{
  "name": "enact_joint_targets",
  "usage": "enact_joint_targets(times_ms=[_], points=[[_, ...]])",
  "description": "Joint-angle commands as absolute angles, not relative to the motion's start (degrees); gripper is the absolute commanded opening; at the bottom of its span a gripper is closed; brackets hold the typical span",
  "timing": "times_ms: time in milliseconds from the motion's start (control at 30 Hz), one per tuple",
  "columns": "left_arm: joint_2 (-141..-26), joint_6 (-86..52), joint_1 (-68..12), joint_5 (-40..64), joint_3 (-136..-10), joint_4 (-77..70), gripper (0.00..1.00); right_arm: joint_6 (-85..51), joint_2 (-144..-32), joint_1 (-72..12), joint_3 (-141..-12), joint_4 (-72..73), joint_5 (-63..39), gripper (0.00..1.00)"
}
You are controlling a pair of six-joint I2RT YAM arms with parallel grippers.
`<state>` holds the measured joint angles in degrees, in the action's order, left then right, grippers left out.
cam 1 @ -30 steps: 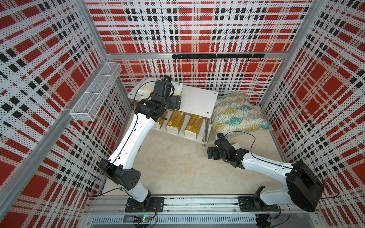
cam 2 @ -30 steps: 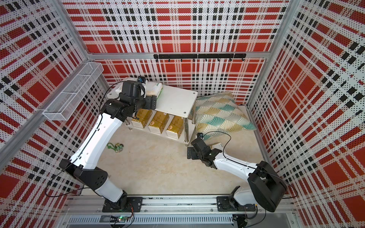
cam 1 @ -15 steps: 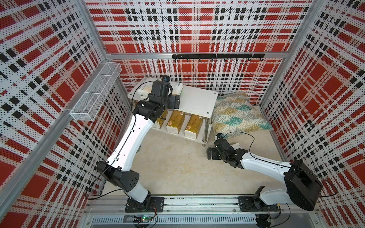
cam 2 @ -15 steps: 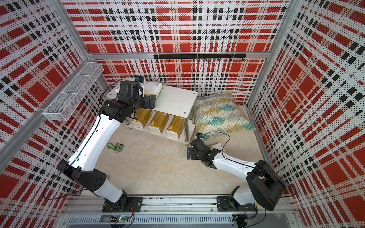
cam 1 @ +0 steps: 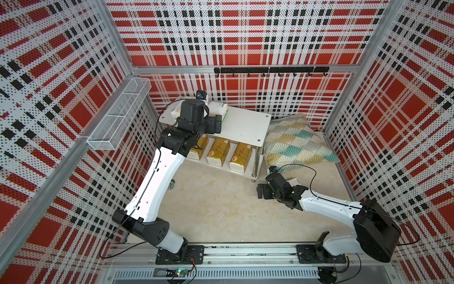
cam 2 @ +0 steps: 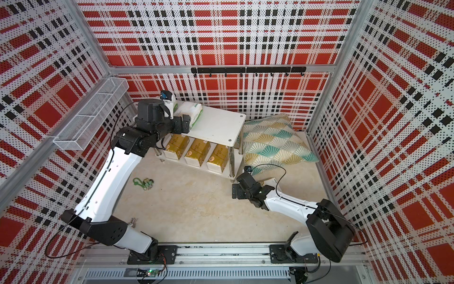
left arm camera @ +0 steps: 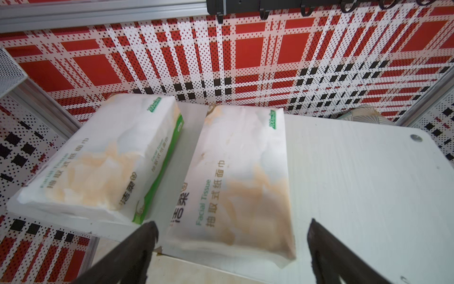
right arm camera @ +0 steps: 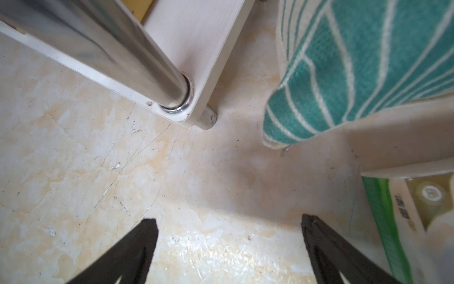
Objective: Place the tissue boxes on the shelf by color
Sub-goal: Place a box of tissues on the shelf.
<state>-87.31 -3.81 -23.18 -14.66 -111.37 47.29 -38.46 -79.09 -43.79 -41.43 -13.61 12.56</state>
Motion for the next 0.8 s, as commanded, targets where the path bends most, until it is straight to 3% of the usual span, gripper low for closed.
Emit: enact_joint_targets(times_ms=[0, 267, 767], points=[[-84.29, -4.81, -22.80, -12.56, -111.90, 45.19, 0.99, -38.86, -79.46, -44.43, -43.15, -14.00, 13.87, 1.00], [-78.90, -8.59, -28.99, -17.24, -107.52, 44.22, 0.99, -41.45, -75.76, -44.43, -42.74, -19.58, 18.65, 1.00], [-59.41, -20.74, -48.34, -25.36, -74.35, 38.29, 1.00, -47.84, -66.66, -34.73, -39.68, -32.99, 29.49, 1.00]])
